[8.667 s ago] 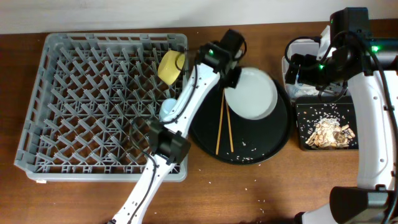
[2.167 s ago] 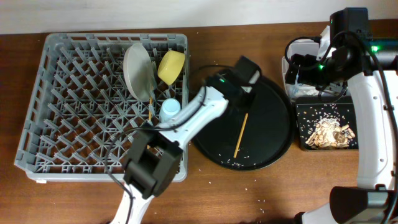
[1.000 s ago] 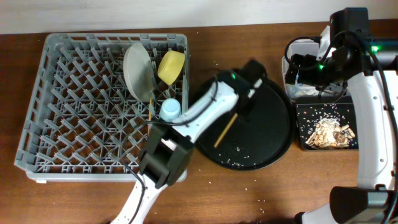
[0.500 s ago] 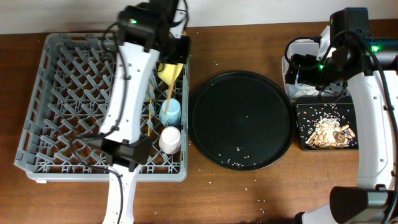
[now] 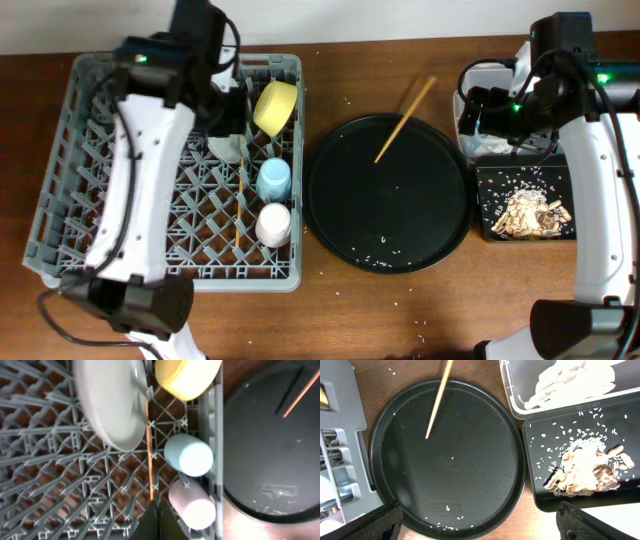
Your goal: Sort waste into correct bins and load items into the dishwasher rack
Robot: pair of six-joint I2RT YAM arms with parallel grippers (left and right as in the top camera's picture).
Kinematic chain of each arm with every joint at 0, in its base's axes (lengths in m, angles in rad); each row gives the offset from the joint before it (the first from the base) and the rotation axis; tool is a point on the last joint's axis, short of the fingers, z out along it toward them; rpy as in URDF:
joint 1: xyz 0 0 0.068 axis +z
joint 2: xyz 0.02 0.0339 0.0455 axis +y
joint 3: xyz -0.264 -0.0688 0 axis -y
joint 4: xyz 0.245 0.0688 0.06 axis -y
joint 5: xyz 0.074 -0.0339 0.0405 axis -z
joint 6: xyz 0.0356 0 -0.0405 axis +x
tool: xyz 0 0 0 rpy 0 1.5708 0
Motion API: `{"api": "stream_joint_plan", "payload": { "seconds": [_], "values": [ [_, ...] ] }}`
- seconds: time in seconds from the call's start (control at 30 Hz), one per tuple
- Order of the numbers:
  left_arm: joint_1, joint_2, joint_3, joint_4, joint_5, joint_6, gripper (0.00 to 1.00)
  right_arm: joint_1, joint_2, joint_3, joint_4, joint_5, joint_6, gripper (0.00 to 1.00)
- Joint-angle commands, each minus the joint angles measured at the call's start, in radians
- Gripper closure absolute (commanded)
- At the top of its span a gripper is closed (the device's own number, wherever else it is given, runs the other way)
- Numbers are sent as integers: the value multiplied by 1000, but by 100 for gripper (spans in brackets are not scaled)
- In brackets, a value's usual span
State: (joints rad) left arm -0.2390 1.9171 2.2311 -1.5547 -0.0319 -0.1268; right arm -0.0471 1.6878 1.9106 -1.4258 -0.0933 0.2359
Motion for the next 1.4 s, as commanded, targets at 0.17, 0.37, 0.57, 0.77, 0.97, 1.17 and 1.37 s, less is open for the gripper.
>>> {"api": "stream_joint_plan", "payload": {
  "seconds": [0.17,0.37,0.57,0.77,0.97,1.17,1.37],
  "values": [
    [-209,46,-151,383,13,42,42,1,3,-2,1,16,4,2],
    [-262,264,-156,722,44,25,33,1,3,-2,1,16,4,2],
    [-262,351,-156,753,-25,-41,32,1,3,-2,1,16,4,2],
    [-262,356,-155,882,-100,-39,32,1,3,-2,1,16,4,2],
    [-262,359,-153,884,-104,-27,33,1,3,-2,1,16,4,1],
    [-267,361,-153,900,-149,-10,33,1,3,-2,1,16,4,2],
    [-322,361,-100,855,-130,-13,33,1,3,-2,1,16,4,2]
  ]
}}
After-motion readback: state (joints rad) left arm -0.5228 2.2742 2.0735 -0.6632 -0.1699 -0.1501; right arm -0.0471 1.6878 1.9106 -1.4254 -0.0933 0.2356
